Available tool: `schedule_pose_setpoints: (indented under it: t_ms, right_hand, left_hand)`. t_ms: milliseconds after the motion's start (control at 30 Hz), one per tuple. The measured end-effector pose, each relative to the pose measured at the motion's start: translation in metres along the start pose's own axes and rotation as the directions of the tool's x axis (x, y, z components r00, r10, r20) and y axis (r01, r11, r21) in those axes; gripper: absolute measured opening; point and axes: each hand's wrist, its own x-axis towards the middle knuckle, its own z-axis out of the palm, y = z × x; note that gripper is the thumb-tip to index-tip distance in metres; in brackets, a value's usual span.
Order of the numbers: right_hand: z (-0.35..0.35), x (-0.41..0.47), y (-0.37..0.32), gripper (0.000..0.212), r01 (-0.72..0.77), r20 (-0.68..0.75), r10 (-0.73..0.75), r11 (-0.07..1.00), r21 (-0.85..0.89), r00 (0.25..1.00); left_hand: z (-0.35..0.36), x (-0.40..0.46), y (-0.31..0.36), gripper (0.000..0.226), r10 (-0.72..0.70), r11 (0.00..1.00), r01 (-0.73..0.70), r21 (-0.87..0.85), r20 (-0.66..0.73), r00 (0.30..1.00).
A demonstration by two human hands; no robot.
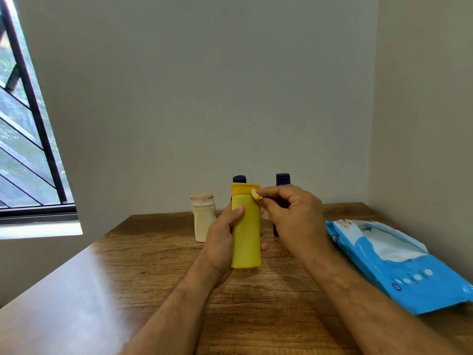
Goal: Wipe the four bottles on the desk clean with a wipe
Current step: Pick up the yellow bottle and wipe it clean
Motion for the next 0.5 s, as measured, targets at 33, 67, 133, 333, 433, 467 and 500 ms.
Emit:
schedule_pose_setpoints:
  t_ms: [33, 67, 133, 333, 433, 467, 500]
  right_hand:
    - [0.001, -0.001, -0.001, 0.015, 0.07, 0.009, -0.07, 0.996, -0.047, 0.998]
    - [0.002, -0.002, -0.001, 0.015, 0.127, 0.023, -0.125, 0.989, -0.081, 0.992]
    - [0.002, -0.004, 0.002, 0.016, 0.179, 0.058, -0.173, 0.978, -0.111, 0.983]
    - [0.002, -0.004, -0.002, 0.021, 0.12, -0.045, -0.121, 0.993, -0.022, 0.992]
    - [0.0, 0.002, -0.006, 0.018, -0.08, -0.056, 0.092, 0.977, 0.2, 0.994]
    - [-0.001, 0.004, -0.008, 0.016, -0.139, -0.03, 0.154, 0.947, 0.289, 0.988]
    - [-0.002, 0.005, -0.009, 0.014, -0.182, 0.003, 0.194, 0.917, 0.356, 0.981]
  left_hand:
    - [-0.001, 0.002, -0.001, 0.046, 0.02, 1.0, -0.019, 0.021, -0.011, 1.0]
    - [-0.002, 0.003, -0.002, 0.044, 0.048, 0.995, -0.046, 0.09, -0.02, 0.999]
    - [-0.003, 0.006, -0.005, 0.044, 0.111, 0.958, -0.097, 0.271, -0.036, 0.993]
    - [-0.005, 0.01, -0.01, 0.049, 0.319, 0.825, -0.216, 0.523, -0.116, 0.94]
    - [-0.012, 0.014, -0.012, 0.055, 0.368, 0.734, -0.203, 0.648, -0.128, 0.921]
    - [-0.012, 0.012, -0.011, 0.055, 0.366, 0.716, -0.197, 0.67, -0.12, 0.923]
    - [-0.012, 0.011, -0.011, 0.056, 0.362, 0.695, -0.194, 0.692, -0.103, 0.926]
